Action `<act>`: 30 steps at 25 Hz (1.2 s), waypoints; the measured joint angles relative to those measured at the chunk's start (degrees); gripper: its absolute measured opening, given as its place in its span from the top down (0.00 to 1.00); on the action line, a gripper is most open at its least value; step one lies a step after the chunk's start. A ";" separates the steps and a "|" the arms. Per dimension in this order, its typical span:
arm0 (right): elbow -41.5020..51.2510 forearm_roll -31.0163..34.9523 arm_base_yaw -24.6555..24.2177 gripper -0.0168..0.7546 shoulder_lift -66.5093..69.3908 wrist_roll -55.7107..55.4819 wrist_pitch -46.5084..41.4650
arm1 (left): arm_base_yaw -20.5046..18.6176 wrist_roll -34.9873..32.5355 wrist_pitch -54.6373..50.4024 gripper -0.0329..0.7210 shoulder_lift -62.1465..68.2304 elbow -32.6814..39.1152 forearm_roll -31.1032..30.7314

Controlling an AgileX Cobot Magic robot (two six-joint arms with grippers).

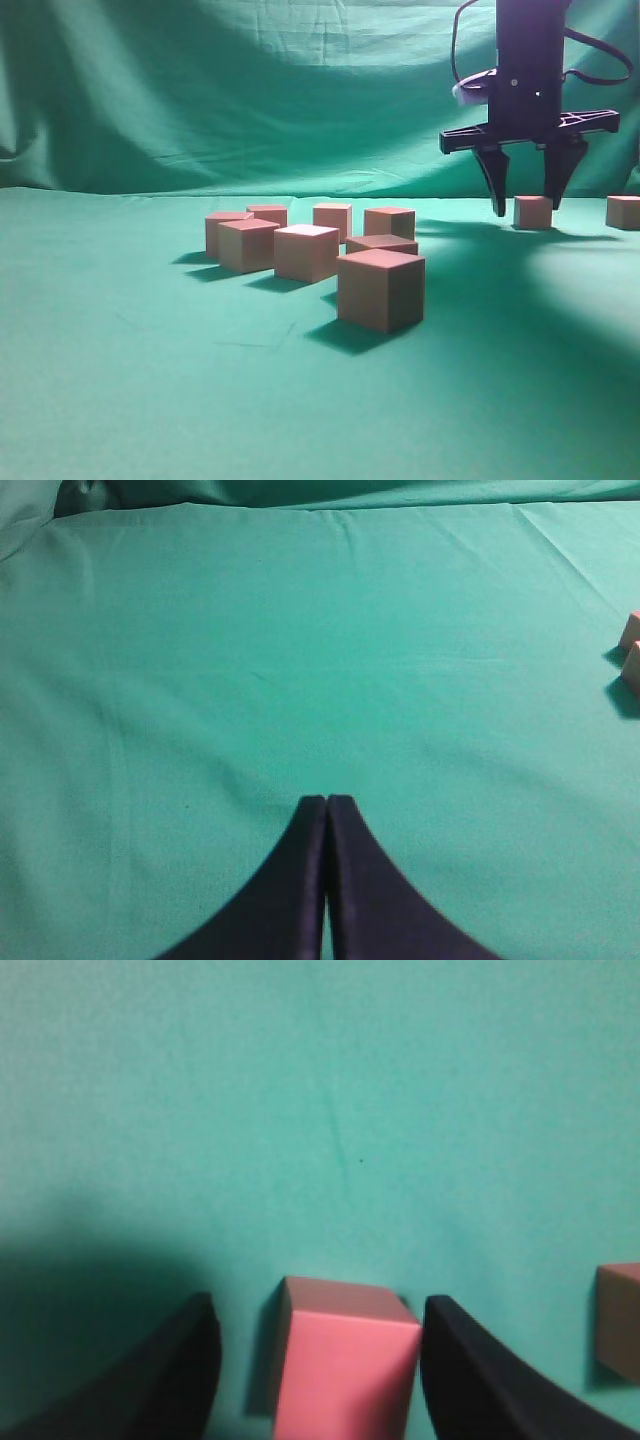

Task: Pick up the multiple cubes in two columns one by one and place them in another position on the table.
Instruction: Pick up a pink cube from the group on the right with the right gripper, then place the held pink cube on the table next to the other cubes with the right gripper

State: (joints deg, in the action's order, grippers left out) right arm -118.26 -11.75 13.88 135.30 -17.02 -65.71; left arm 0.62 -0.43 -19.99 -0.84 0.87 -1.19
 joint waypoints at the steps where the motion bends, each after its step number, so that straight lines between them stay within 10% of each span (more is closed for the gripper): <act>1: 0.00 0.00 0.00 0.47 0.00 0.00 0.00 | 0.00 0.00 0.00 0.96 0.00 0.00 0.00; 4: -0.03 0.13 -0.10 0.62 0.00 -0.12 0.00 | 0.00 0.00 0.00 0.96 0.00 0.00 0.00; 21: -4.50 5.31 0.19 0.61 -9.54 4.62 -5.09 | 0.00 0.00 0.00 0.96 0.00 0.00 0.00; 30: -0.64 10.91 11.40 0.61 -27.84 7.50 -5.82 | 0.00 0.00 0.00 0.96 0.00 0.00 0.00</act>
State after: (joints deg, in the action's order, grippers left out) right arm -118.90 -0.84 25.28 107.46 -9.52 -71.54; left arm 0.62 -0.43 -19.99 -0.84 0.87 -1.19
